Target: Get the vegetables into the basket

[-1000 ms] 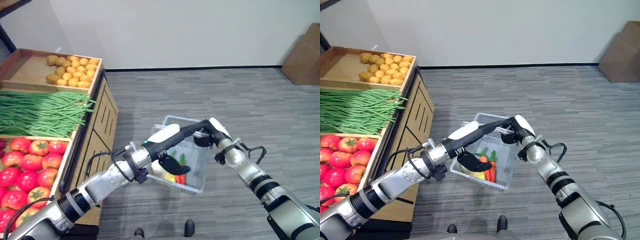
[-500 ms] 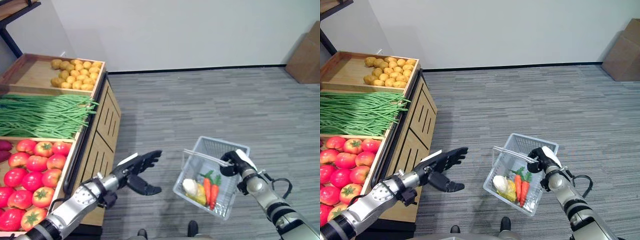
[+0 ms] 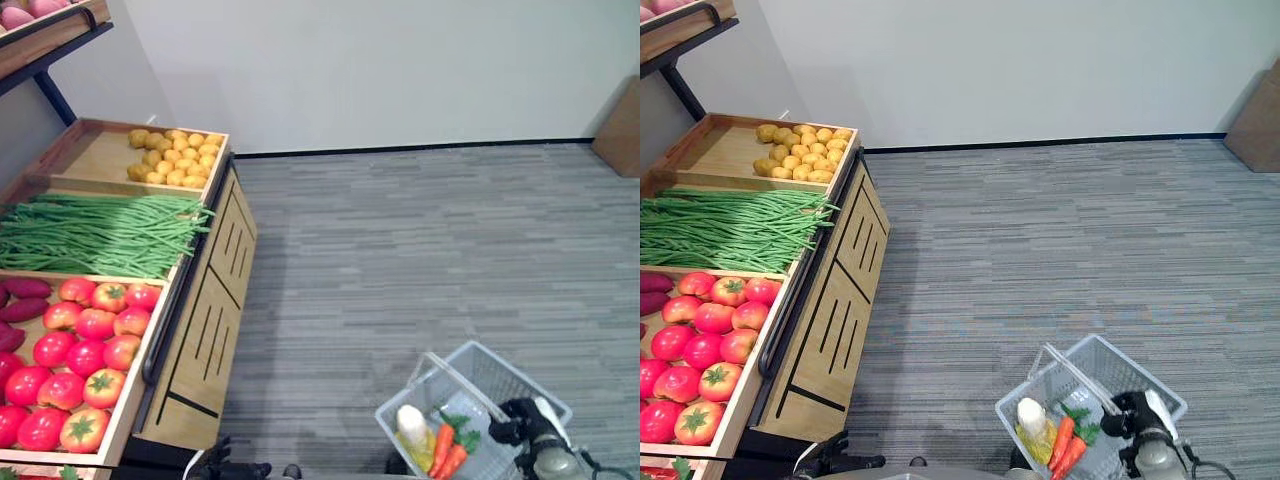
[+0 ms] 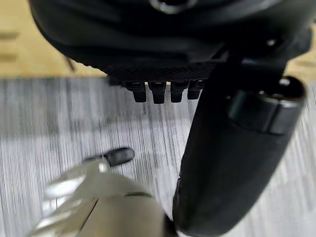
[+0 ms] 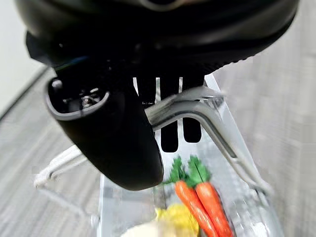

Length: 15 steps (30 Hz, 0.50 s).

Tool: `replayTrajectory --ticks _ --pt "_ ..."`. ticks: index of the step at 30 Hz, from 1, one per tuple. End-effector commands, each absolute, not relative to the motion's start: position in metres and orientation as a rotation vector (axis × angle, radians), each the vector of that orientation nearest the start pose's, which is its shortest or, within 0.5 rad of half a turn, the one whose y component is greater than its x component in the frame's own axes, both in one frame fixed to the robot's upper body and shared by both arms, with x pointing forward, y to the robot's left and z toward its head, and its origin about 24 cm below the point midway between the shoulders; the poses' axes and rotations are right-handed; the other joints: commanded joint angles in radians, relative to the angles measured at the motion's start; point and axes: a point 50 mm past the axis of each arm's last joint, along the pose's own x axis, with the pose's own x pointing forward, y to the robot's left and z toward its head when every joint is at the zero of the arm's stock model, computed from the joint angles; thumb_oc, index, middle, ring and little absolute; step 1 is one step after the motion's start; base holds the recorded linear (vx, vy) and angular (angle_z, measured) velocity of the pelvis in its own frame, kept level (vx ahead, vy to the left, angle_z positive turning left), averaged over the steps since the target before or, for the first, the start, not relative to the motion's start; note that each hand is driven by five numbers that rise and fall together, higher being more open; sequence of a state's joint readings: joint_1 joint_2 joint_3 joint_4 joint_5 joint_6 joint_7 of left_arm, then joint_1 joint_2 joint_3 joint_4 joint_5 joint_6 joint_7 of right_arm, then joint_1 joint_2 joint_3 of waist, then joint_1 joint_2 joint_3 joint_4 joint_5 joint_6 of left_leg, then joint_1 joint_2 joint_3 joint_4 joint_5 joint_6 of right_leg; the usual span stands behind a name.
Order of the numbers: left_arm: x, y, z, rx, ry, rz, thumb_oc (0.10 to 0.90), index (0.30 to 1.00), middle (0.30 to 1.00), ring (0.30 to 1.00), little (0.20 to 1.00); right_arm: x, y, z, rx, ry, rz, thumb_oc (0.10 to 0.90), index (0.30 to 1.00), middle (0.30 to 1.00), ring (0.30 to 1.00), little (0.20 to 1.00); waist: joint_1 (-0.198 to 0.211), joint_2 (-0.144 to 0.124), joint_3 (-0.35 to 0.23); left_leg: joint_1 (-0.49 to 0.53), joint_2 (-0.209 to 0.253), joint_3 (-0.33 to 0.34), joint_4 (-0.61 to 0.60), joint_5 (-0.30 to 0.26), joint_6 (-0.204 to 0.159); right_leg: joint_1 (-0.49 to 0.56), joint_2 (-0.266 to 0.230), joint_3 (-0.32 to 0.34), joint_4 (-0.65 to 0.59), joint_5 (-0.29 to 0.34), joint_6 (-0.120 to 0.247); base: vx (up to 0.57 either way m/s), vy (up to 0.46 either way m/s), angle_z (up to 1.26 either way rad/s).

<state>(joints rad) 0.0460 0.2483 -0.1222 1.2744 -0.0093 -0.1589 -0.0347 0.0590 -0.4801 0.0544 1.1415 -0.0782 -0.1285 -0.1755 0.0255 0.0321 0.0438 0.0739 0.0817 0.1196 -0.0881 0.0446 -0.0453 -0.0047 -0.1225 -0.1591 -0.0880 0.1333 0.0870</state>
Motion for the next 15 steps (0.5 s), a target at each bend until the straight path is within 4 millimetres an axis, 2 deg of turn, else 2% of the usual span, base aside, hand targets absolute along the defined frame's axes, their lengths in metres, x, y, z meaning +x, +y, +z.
replayTrajectory --ticks 1,2,3,4,8,10,15 --pt "0.047 0.254 -0.163 0.443 1.283 -0.013 0.900 1.000 1.000 1.000 1.000 0.136 -0.335 -0.099 -0.580 0.847 -0.375 0.400 0.300 0.300 0.300 0.300 -0.003 -0.072 -0.027 -0.042 0.026 -0.008 0.001 0.030 -0.042 0.055 -0.073 0.007 0.003 -0.026 0.085 -0.01 -0.003 -0.12" --pt "0.042 0.251 -0.165 0.396 1.300 0.020 0.900 1.000 1.000 1.000 1.000 0.121 -0.323 -0.111 -0.558 0.905 -0.335 0.400 0.300 0.300 0.300 0.300 -0.006 -0.072 -0.025 -0.042 0.027 -0.005 0.001 0.031 -0.043 0.054 -0.072 0.010 0.002 -0.024 0.084 -0.01 -0.003 -0.13" --pt "0.042 0.251 -0.165 0.396 1.300 0.020 0.900 1.000 1.000 1.000 1.000 0.121 -0.323 -0.112 -0.558 0.905 -0.335 0.400 0.300 0.300 0.300 0.300 -0.007 -0.072 -0.025 -0.042 0.027 -0.005 0.001 0.031 -0.043 0.054 -0.072 0.010 0.002 -0.024 0.084 -0.01 -0.002 -0.11" --pt "0.040 0.247 -0.166 0.353 1.301 0.052 0.900 1.000 1.000 1.000 1.000 0.101 -0.316 -0.123 -0.495 0.980 -0.348 0.400 0.300 0.300 0.300 0.300 -0.011 -0.070 -0.023 -0.042 0.028 -0.004 0.001 0.033 -0.044 0.051 -0.072 0.010 0.001 -0.023 0.084 -0.01 0.001 -0.11" --pt "0.043 0.244 -0.166 0.334 1.291 0.067 0.900 1.000 1.000 1.000 1.000 0.075 -0.298 -0.140 -0.428 1.089 -0.330 0.400 0.300 0.300 0.300 0.300 -0.015 -0.068 -0.021 -0.041 0.030 -0.002 0.001 0.033 -0.045 0.052 -0.071 0.010 0.001 -0.023 0.083 0.00 -0.001 -0.03" --pt "0.043 0.242 -0.167 0.329 1.288 0.069 0.900 1.000 1.000 1.000 1.000 0.070 -0.296 -0.143 -0.411 1.111 -0.336 0.400 0.300 0.300 0.300 0.300 -0.016 -0.067 -0.020 -0.040 0.030 -0.002 0.001 0.033 -0.045 0.053 -0.070 0.010 0.001 -0.024 0.083 0.00 0.000 0.00" --pt "0.049 0.236 -0.167 0.333 1.265 0.078 0.900 1.000 1.000 1.000 1.000 0.046 -0.273 -0.156 -0.341 1.223 -0.305 0.400 0.300 0.300 0.300 0.300 -0.020 -0.065 -0.015 -0.035 0.030 0.000 0.001 0.030 -0.044 0.054 -0.070 0.013 0.001 -0.025 0.082 0.00 0.000 0.00"
